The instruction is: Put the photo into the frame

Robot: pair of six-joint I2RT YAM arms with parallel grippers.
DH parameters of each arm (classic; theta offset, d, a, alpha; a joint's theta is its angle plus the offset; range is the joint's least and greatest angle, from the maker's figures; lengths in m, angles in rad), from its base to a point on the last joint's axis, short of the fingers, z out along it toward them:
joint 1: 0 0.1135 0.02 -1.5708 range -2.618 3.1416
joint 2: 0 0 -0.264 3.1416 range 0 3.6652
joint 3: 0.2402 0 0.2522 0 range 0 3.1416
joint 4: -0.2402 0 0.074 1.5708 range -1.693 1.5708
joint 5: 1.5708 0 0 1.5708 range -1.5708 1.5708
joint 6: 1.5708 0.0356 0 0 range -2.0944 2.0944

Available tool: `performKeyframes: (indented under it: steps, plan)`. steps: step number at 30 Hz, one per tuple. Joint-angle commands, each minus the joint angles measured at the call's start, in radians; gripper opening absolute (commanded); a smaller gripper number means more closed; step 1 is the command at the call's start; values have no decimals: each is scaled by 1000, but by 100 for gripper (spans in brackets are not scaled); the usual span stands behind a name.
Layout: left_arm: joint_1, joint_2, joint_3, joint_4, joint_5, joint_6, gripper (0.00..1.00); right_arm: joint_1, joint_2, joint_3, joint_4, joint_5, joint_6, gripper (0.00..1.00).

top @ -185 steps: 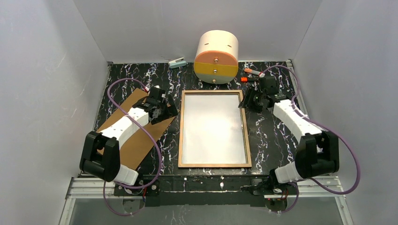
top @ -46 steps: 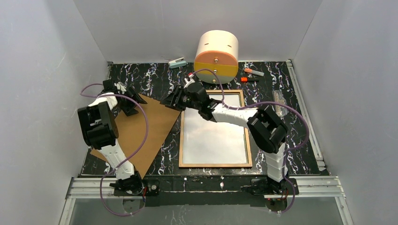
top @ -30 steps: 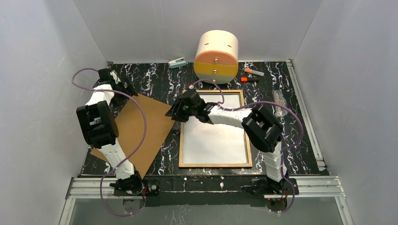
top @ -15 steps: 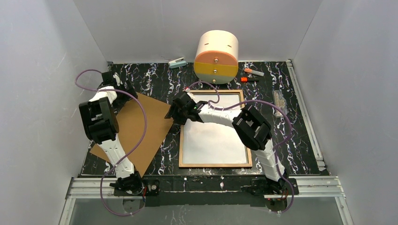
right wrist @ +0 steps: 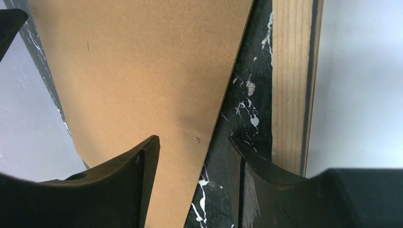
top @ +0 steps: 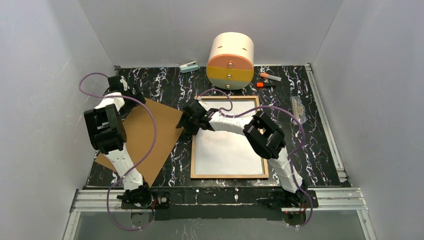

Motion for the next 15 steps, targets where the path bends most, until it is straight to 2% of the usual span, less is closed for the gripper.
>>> performKeyframes:
  steps: [1, 5, 15]
  plan:
    - [5, -94, 10, -3, -80, 4, 94, 2, 27, 22, 2, -9, 16, 62]
    - [15, -71, 10, -5, -156, -2, 95, 2, 36, 18, 13, -27, 23, 62]
    - [43, 36, 1, -36, -4, -61, 90, -1, 35, -11, 41, -52, 40, 62]
